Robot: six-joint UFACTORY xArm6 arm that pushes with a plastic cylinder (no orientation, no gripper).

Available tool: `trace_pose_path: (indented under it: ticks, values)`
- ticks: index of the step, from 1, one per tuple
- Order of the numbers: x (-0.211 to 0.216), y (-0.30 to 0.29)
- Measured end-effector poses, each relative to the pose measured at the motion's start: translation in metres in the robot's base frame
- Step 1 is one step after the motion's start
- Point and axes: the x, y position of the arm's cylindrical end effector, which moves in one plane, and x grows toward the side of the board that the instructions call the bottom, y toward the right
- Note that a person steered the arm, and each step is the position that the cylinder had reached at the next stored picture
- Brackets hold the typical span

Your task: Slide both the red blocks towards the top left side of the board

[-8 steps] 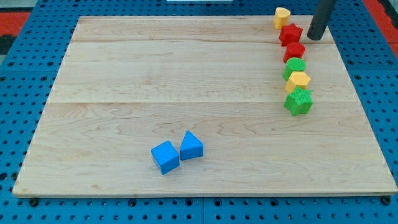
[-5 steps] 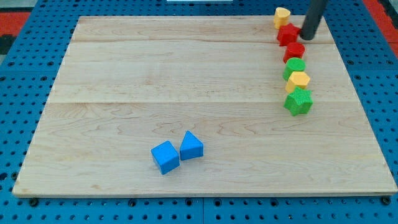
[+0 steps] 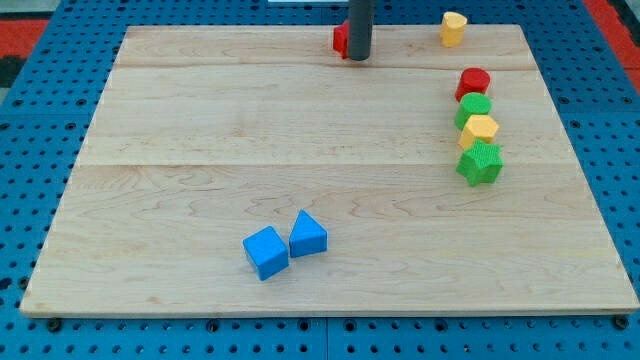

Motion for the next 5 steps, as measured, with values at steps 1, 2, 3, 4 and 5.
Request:
trace_pose_path:
  ticks: [1, 2, 3, 4, 5]
  values:
    - [-0.006, 0.026]
    - [-0.033, 0.026]
    - [-0.032, -0.027]
    - [-0.015, -0.119]
    - [-0.014, -0.118]
